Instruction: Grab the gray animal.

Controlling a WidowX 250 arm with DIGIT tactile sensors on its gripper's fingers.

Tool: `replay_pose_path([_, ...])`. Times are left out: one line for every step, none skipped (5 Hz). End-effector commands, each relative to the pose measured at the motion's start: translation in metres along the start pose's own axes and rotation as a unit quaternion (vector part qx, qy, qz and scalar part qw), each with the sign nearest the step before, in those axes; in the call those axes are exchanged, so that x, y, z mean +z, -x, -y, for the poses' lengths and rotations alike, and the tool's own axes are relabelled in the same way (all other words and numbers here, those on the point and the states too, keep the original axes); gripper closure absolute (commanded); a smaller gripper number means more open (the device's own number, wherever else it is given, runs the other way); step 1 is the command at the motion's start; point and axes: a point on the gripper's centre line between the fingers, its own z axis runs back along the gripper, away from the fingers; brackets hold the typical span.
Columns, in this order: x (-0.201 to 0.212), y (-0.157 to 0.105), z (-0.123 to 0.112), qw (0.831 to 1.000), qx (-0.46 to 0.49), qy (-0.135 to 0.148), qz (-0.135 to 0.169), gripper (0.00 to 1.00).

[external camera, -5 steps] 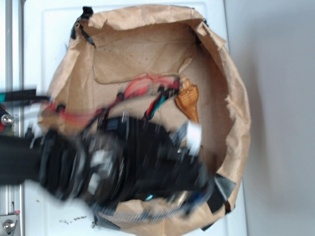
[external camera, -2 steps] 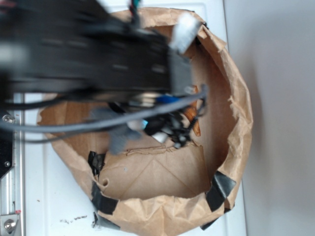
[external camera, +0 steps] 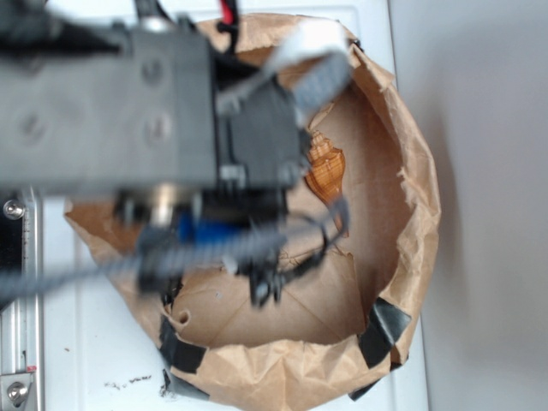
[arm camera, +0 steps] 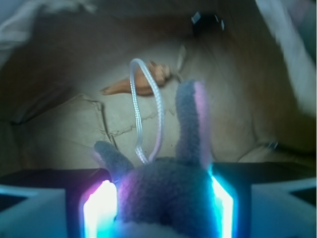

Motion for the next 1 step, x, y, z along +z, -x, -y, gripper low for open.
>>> replay_pose_path([0.0394,-0.0165,0.0068,0.996,0.010,0.004,0.084,1.00])
